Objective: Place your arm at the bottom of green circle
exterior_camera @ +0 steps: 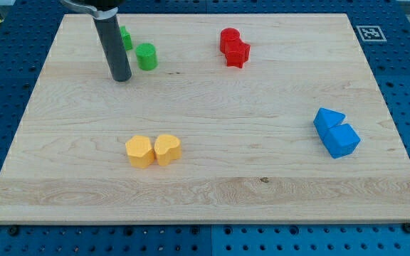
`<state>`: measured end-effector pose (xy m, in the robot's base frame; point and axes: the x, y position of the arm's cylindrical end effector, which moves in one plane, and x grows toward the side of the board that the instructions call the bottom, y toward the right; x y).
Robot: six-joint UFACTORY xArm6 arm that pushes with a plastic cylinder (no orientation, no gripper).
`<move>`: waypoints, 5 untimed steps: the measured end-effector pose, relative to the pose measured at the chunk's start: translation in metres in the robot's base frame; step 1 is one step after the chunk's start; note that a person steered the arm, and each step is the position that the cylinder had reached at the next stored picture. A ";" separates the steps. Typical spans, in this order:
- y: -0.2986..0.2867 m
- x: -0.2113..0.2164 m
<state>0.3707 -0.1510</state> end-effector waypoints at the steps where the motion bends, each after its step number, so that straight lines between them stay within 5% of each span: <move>1: 0.002 0.000; 5: 0.010 0.000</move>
